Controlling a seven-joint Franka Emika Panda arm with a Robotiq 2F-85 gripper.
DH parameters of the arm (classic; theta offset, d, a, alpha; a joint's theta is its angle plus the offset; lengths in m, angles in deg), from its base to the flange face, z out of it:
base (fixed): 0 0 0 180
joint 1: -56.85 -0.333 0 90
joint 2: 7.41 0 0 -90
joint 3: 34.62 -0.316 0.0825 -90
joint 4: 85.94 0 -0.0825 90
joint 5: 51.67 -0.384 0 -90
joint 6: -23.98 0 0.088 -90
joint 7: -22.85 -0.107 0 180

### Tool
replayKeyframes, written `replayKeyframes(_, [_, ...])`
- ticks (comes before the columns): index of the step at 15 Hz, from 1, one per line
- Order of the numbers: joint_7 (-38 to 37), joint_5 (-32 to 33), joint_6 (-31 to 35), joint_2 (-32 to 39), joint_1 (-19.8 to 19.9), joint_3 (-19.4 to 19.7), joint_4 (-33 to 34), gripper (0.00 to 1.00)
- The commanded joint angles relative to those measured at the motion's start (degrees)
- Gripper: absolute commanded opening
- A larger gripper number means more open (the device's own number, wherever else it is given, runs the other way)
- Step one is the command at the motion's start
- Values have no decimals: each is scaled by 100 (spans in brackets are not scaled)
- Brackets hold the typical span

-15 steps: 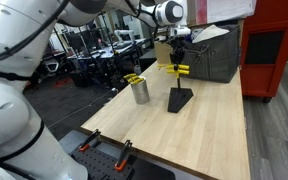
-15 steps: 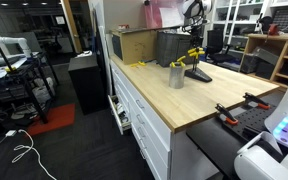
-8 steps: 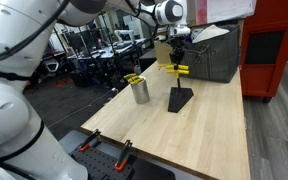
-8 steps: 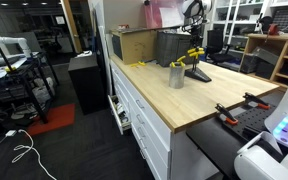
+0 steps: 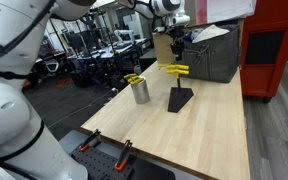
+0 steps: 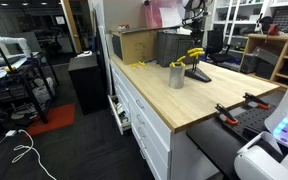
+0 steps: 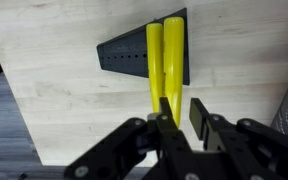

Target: Move the object with the yellow handle to the the center of the cylinder

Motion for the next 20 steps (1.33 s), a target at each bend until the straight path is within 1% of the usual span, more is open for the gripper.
replayKeyframes(1, [83, 227, -46, -539, -95, 67, -308, 7])
replayKeyframes(3, [112, 300, 7, -591, -109, 27, -275, 7])
replayKeyframes(4, [124, 301, 16, -567, -114, 1, -232, 53])
replayKeyframes(5, [167, 268, 2, -508, -106, -33, -163, 55])
replayKeyframes(6, [176, 260, -17, -440, -116, -46, -108, 61])
replayKeyframes(11, [231, 199, -134, -115, -129, -131, -13, 98])
replayKeyframes(12, [224, 198, -134, -43, -131, -135, -10, 100])
replayKeyframes(16, [408, 215, 128, 233, -66, -118, 3, 100])
replayKeyframes(20, [567, 91, 398, 320, 90, -90, -33, 100])
